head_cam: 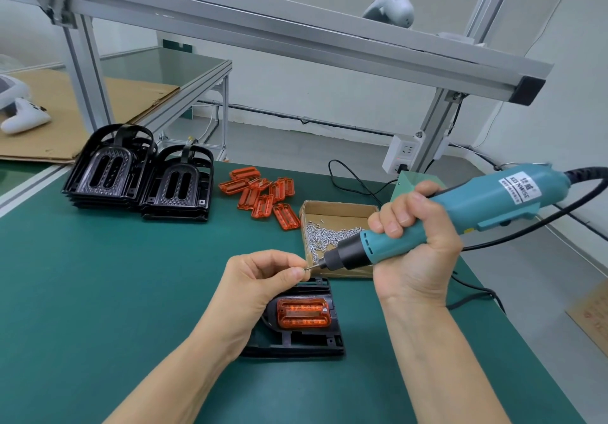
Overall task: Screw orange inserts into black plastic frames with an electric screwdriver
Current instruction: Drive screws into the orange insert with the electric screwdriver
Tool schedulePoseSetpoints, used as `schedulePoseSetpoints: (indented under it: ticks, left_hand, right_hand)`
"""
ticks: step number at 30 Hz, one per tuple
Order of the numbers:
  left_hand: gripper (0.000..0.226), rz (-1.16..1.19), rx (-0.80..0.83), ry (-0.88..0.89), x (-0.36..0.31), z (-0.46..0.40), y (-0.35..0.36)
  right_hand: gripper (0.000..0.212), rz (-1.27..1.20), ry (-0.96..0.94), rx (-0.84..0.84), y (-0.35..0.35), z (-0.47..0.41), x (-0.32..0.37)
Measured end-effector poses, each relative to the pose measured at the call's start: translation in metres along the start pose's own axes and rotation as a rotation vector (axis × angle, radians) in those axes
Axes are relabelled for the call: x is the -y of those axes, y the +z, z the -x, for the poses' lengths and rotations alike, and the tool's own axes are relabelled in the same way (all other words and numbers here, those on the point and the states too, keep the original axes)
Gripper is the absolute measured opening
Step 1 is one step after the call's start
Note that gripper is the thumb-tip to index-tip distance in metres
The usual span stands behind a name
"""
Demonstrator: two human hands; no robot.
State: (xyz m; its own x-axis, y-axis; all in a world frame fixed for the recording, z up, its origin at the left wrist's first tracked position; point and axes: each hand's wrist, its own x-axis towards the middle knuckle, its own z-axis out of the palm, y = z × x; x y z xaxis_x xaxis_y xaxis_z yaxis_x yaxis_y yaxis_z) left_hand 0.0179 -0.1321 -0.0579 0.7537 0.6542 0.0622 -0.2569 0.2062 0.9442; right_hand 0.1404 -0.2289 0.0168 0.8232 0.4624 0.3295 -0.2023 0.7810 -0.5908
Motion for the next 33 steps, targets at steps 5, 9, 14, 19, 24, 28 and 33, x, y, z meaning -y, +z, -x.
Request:
schedulePoseSetpoints:
  ticks: [5, 9, 14, 19, 24, 28, 33]
  left_hand:
    - [0.024, -0.137, 0.0, 0.016, -0.003, 0.003, -0.017]
    - [0.025, -0.489, -0.079, 0.053, -0.003, 0.007, -0.038]
    - [0.088, -1.005, 0.127, -0.004, 0.002, 0.018, -0.045]
    - [0.103, -1.205, 0.183, 0.08, 0.006, 0.019, -0.041]
    - [0.098, -1.172, 0.169, 0.123, 0.007, 0.018, -0.042]
    - [0.096, -1.161, 0.172, 0.128, 0.006, 0.018, -0.041]
    - [0.091, -1.156, 0.173, 0.12, 0.006, 0.019, -0.04]
  right_hand:
    - [0.018, 0.016, 0.047, 0.013, -0.006, 0.0, -0.008]
    - [0.02, 0.073, 0.107, 0.034, -0.01, 0.002, -0.019]
    - [0.022, 0.185, 0.162, 0.112, -0.008, 0.004, -0.034]
    - [0.022, 0.267, 0.195, 0.196, -0.005, 0.006, -0.044]
    - [0.02, 0.341, 0.22, 0.255, -0.004, 0.006, -0.049]
    - [0.022, 0.395, 0.22, 0.306, -0.002, 0.004, -0.053]
    - [0.021, 0.453, 0.223, 0.405, 0.004, 0.003, -0.057]
